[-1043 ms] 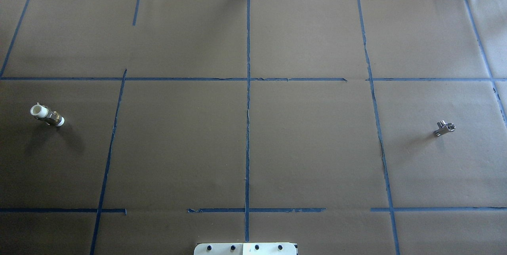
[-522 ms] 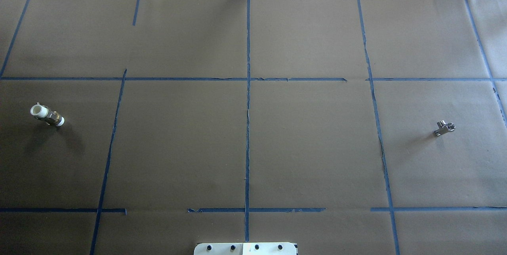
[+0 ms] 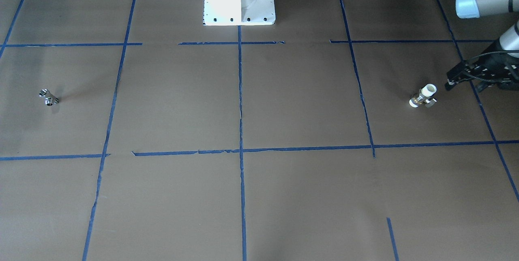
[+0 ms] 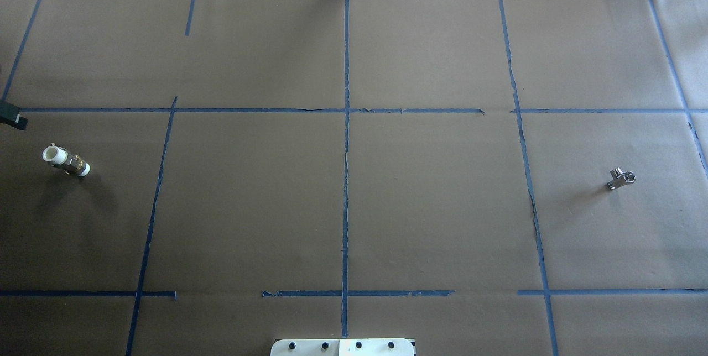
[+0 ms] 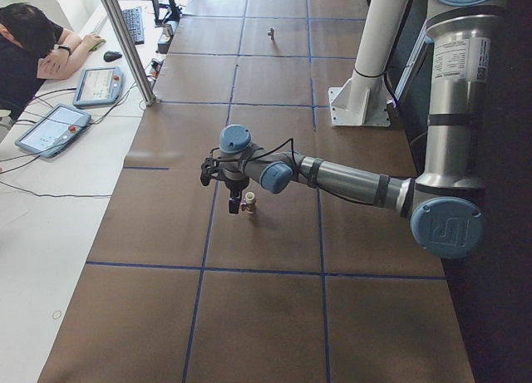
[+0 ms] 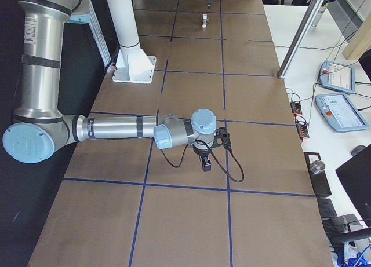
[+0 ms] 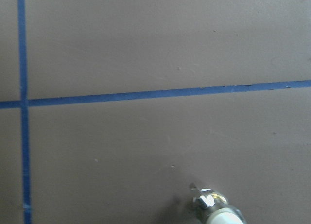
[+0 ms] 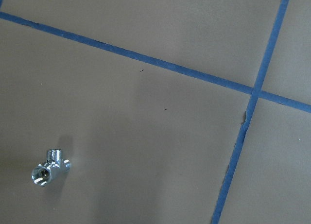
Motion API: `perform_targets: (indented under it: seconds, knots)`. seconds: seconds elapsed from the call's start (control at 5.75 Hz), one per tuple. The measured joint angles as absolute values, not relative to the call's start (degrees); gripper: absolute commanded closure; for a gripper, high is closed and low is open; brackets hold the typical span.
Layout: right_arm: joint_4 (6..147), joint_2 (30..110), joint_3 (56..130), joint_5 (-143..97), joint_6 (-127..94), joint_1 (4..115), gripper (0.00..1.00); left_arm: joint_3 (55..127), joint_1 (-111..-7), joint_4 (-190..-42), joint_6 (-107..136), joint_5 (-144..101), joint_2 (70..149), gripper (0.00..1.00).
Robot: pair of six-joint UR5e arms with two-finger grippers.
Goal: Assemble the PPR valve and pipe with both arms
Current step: 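Lower the left gripper onto the white-and-brass PPR valve and grasp it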
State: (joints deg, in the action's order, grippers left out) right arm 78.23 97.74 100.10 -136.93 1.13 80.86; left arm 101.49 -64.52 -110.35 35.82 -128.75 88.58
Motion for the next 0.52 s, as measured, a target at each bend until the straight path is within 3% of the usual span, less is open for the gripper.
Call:
perform_targets:
  seconds: [0.52]
  knots:
    - [78.2, 97.8, 99.9, -136.9, 1.2, 80.9, 0.00, 101.3, -57.6, -112.5, 41.5, -124.0, 88.6, 0.00]
